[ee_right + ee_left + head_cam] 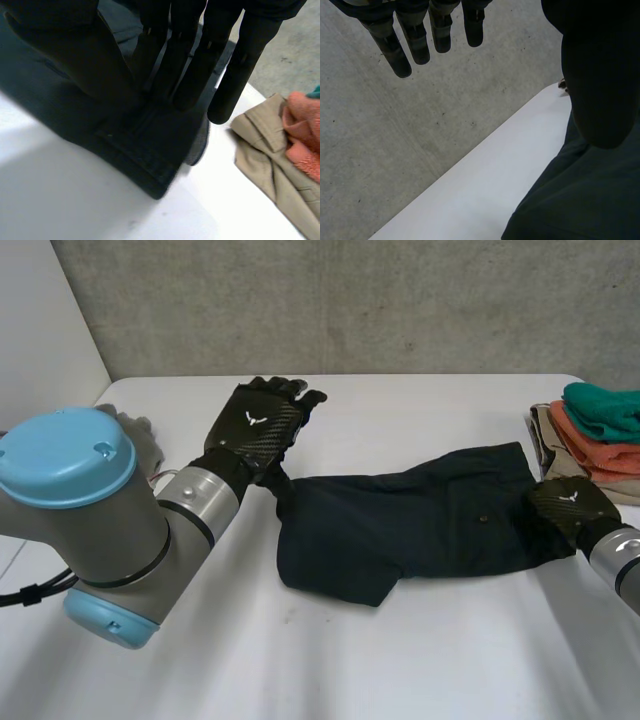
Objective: Fold the laundry.
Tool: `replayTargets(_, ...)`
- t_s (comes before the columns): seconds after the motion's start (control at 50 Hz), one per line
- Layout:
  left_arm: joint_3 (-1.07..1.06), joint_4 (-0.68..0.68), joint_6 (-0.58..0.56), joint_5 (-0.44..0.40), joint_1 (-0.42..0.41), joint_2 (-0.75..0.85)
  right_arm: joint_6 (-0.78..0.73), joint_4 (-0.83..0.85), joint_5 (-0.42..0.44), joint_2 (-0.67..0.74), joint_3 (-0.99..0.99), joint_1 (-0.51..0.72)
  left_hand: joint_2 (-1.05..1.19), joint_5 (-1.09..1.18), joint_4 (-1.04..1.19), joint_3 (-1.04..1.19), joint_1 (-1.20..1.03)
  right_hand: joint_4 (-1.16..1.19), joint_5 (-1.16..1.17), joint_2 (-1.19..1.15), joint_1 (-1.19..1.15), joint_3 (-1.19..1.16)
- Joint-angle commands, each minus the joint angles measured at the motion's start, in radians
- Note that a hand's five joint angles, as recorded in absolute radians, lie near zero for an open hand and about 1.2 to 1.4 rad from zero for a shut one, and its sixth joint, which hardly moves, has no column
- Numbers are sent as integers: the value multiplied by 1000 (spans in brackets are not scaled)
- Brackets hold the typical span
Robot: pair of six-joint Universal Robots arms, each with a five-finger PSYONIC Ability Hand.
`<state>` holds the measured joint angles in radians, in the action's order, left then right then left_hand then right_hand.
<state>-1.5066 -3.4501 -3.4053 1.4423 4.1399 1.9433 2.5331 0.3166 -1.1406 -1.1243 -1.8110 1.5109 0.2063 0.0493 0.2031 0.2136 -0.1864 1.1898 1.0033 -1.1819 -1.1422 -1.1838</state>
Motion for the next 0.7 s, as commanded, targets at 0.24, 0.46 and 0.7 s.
replayTargets(0.24, -81, 0, 1, 1, 34, -67, -142, -8, -126, -147, 94, 287, -32, -49, -29, -39, 12, -315, -303, 307, 267, 309)
replayTargets(0.46, -126, -3, 6, -16, 39, -89, -77, -103, -108, -92, 52, 69, -32, -49, -29, -39, 12, -750, -738, 742, 702, 744)
replayTargets(0.7, -133, -4, 9, -14, 32, -90, -77, -103, 97, 24, 36, -67, -32, -49, -29, -39, 12, -697, -685, 689, 649, 691)
